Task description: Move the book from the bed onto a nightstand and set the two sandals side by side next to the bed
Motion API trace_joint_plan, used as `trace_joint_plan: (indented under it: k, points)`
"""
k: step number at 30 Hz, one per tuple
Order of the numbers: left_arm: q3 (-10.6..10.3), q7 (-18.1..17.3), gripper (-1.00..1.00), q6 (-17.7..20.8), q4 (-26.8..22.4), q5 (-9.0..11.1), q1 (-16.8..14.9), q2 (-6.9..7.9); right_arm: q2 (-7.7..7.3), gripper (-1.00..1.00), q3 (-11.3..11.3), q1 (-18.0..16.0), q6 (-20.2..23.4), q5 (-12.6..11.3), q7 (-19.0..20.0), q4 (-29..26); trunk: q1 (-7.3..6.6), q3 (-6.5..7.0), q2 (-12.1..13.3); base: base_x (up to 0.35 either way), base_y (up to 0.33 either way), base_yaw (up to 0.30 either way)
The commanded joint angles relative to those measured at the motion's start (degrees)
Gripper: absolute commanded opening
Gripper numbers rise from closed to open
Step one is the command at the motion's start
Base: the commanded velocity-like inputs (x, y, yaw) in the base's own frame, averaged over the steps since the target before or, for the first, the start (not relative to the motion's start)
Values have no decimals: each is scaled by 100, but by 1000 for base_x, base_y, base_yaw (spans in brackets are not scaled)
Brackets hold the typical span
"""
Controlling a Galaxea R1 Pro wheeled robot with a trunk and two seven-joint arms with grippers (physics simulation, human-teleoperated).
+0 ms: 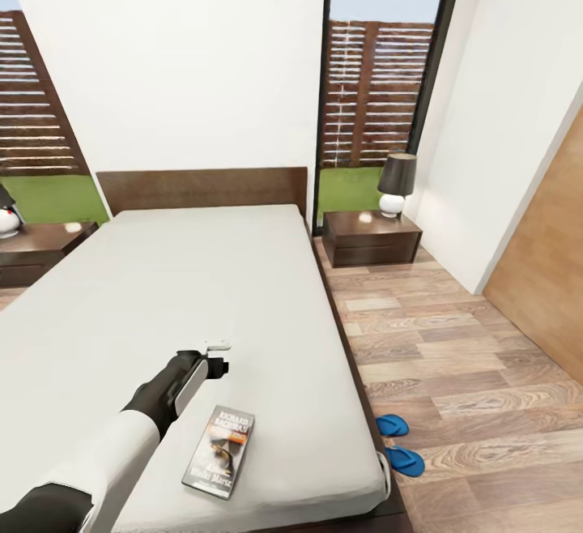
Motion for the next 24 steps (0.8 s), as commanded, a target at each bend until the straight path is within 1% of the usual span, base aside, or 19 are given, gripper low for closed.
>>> trace_joint_plan:
  k: [1,5,10,16,20,21,22,24]
  points:
    - [-29,48,100,18,-7,56,-4,5,-1,100,-17,-4,-19,58,11,9,0,-13,-3,3,0,36]
    - [-28,48,100,19,-3,56,-4,6,2,100,83,-4,-17,58,11,18,0,-47,-3,2,0,21]
    - [-28,47,100,21,0,56,-4,0,0,100,147,-4,-11,58,11,23,0,-91,-3,1,0,8]
    - [-28,55,100,19,0,56,-4,-7,-7,100,159,-4,-12,55,11,21,0,-138,-3,0,0,2]
    - [-51,60,100,18,1,48,-4,-41,-14,100,160,-4,-13,55,11,19,0,-162,-3,0,0,-7]
    - [-72,61,100,18,1,43,-4,-52,-21,100,159,-4,-12,54,11,19,0,-169,-3,0,0,-24]
    - [-157,63,100,18,5,25,-4,-75,-37,100,160,-4,-11,52,11,21,0,-176,-3,0,0,-53]
    - [-199,64,100,17,7,17,-4,-84,-46,100,157,-4,-10,51,11,22,0,-190,-3,0,0,-58]
